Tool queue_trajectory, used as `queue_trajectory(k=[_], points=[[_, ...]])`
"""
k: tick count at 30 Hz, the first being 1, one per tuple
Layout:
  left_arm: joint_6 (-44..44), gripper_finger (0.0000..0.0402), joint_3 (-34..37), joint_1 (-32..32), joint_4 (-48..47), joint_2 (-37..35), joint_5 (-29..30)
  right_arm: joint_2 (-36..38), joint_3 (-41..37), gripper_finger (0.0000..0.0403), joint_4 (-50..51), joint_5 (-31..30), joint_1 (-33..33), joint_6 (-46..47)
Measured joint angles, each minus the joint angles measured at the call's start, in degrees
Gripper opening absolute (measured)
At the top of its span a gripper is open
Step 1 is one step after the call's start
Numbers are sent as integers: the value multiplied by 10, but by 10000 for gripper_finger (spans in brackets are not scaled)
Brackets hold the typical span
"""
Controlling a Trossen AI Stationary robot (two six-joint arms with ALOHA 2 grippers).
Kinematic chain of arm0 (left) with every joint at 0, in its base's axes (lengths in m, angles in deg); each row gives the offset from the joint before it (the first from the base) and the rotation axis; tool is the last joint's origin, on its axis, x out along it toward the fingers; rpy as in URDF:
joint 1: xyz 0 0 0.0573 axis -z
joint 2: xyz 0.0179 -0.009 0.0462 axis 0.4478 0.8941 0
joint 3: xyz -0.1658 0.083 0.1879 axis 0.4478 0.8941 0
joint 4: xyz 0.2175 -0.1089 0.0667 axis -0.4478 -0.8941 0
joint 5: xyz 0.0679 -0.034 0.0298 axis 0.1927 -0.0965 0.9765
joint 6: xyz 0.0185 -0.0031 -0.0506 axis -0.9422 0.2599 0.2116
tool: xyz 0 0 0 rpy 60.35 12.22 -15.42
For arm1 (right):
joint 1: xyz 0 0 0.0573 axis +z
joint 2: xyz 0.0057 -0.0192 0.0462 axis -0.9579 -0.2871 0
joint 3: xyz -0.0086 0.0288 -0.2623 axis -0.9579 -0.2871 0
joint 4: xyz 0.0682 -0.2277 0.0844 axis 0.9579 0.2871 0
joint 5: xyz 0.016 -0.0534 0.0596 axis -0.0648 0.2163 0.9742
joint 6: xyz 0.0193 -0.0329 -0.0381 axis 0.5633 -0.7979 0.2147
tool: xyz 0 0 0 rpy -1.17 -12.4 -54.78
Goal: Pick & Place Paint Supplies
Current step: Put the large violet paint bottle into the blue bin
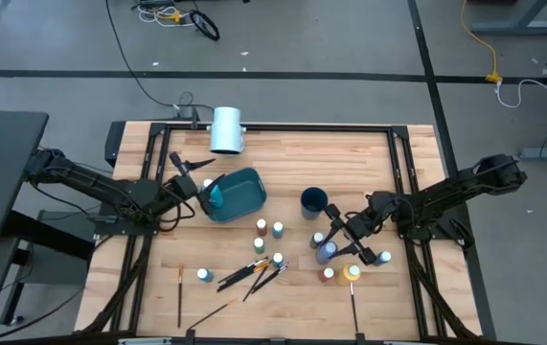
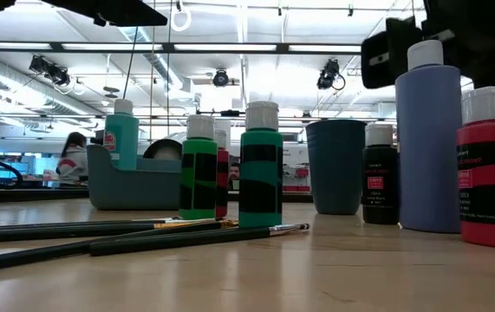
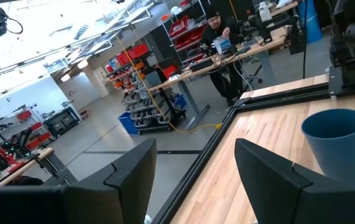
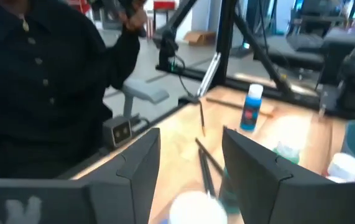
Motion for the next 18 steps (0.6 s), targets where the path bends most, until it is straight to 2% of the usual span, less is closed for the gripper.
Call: queue_trajectory(k=[5, 12, 18], points=[[0, 229, 0, 0, 0, 0, 0, -5, 0, 182, 18, -24, 0, -1], [4, 229, 0, 0, -1, 0, 0, -23, 0, 176, 19, -24, 0, -4], [0, 229, 0, 0, -1, 0, 0, -25, 0, 142, 19, -23, -1, -50]])
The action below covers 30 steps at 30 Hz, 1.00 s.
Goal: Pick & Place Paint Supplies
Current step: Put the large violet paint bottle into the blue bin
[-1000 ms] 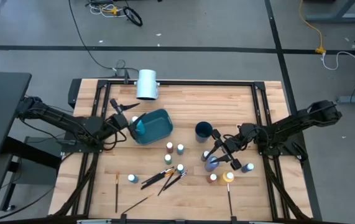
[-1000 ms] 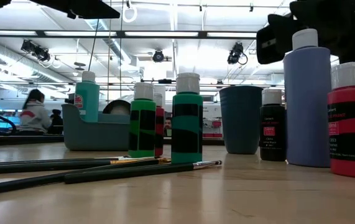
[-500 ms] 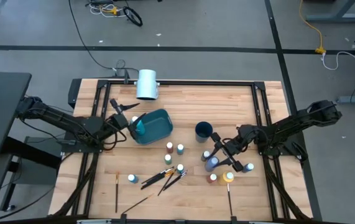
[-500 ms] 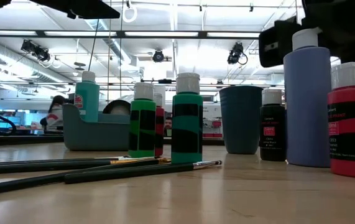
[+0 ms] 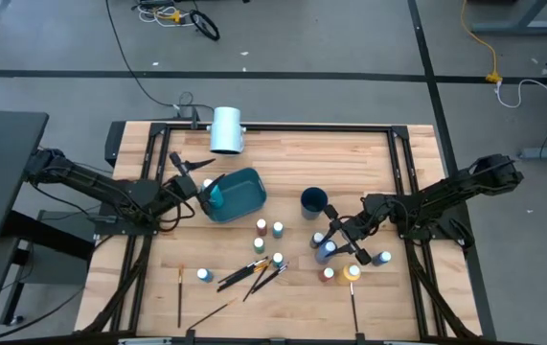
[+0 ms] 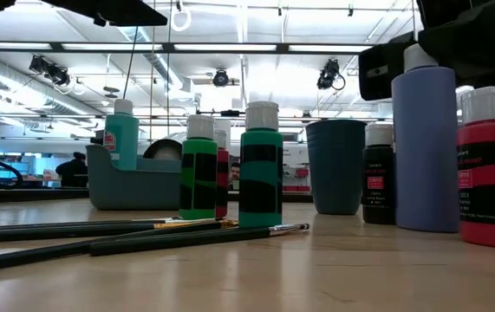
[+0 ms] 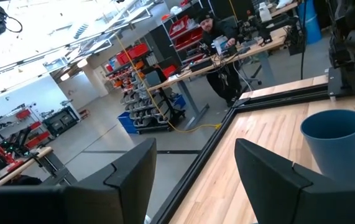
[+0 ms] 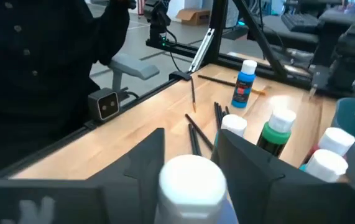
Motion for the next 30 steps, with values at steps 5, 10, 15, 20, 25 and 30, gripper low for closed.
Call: queue_trajectory(k=[5, 10, 15, 20, 25, 30], points=[[-5, 229, 0, 0, 0, 0, 0, 0, 0, 110, -12, 6, 0, -17], [-25, 229, 0, 0, 1, 0, 0, 0, 0, 110, -115, 0, 0, -8], [-70, 229, 0, 0, 15, 0, -8, 0, 2, 110, -240, -70, -1, -17], [-120, 229, 0, 0, 57, 0, -38, 0, 65, 111, -332, -150, -1, -65], [-118, 229, -1, 0, 86, 0, -38, -20, 206, 111, -237, -265, -12, -73], [-107, 229, -1, 0, 96, 0, -45, -136, 379, 111, -53, -377, -38, -71]])
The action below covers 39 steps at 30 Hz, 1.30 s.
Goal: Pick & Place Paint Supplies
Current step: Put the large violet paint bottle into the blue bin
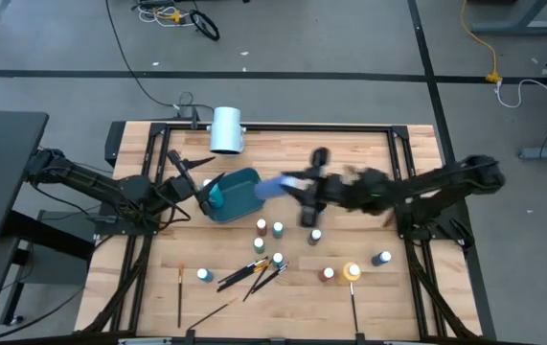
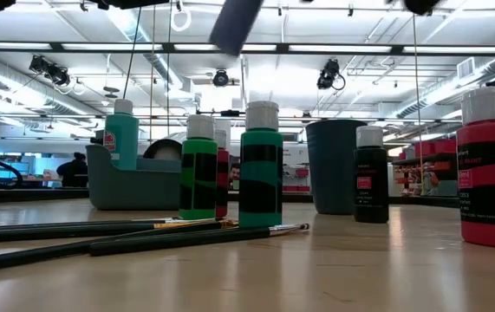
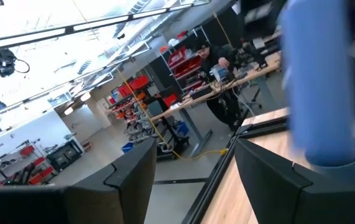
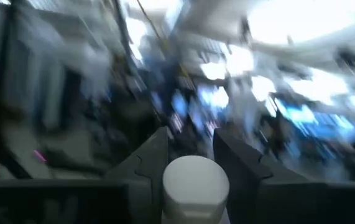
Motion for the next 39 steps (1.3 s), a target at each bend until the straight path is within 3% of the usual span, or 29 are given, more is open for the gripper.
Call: queue_trajectory(k=[7, 15, 26, 34, 39], points=[[-3, 228, 0, 0, -1, 0, 1, -207, 180, 111, 79, -58, -34, 39], [-5, 228, 0, 0, -3, 0, 3, -359, 288, 111, 95, -63, -69, 90], [-5, 229, 0, 0, -3, 0, 1, -410, 302, 112, 124, -15, -93, 191], [-11, 228, 0, 0, -3, 0, 1, -417, 303, 115, 146, 5, -102, 187], [-11, 228, 0, 0, -3, 0, 1, -417, 303, 143, 138, 47, -109, 156]])
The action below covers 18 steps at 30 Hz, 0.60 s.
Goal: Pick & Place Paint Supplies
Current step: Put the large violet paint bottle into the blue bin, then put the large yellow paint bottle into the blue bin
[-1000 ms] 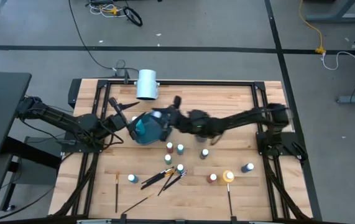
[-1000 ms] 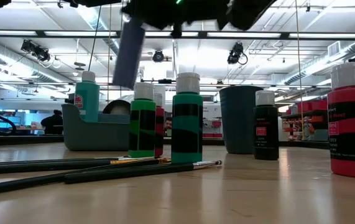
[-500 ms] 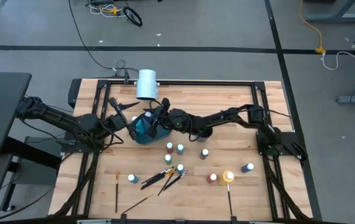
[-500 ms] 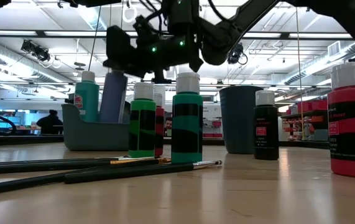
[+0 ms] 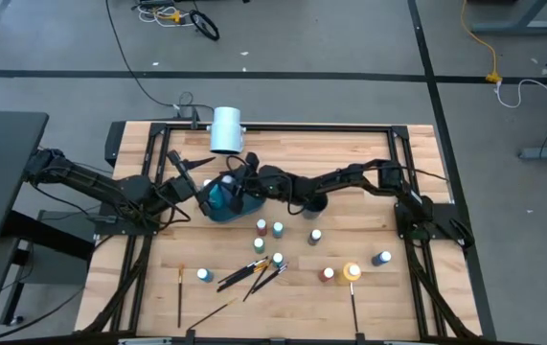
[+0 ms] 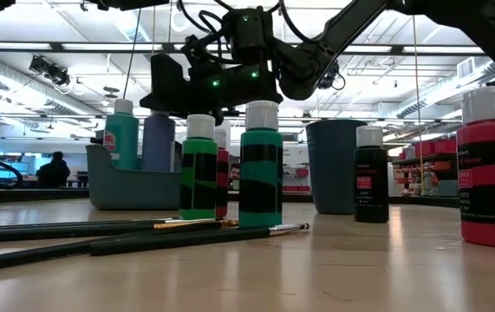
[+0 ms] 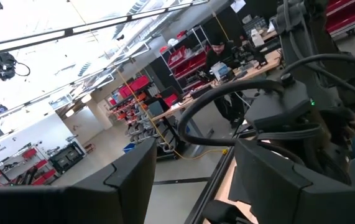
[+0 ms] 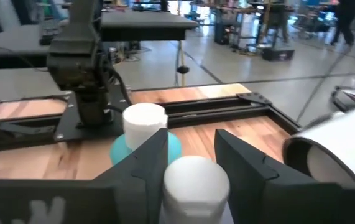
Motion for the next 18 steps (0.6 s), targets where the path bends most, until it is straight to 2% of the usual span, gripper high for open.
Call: queue_trajectory(k=[7, 13, 18], points=[[1, 229, 0, 0, -4, 0, 0, 0, 0, 183, -3, 3, -8, -4], [1, 229, 0, 0, -4, 0, 0, 38, -1, 197, 9, -1, -2, -81], [2, 229, 0, 0, -11, 0, 1, 104, -1, 194, 109, 0, 20, -90]])
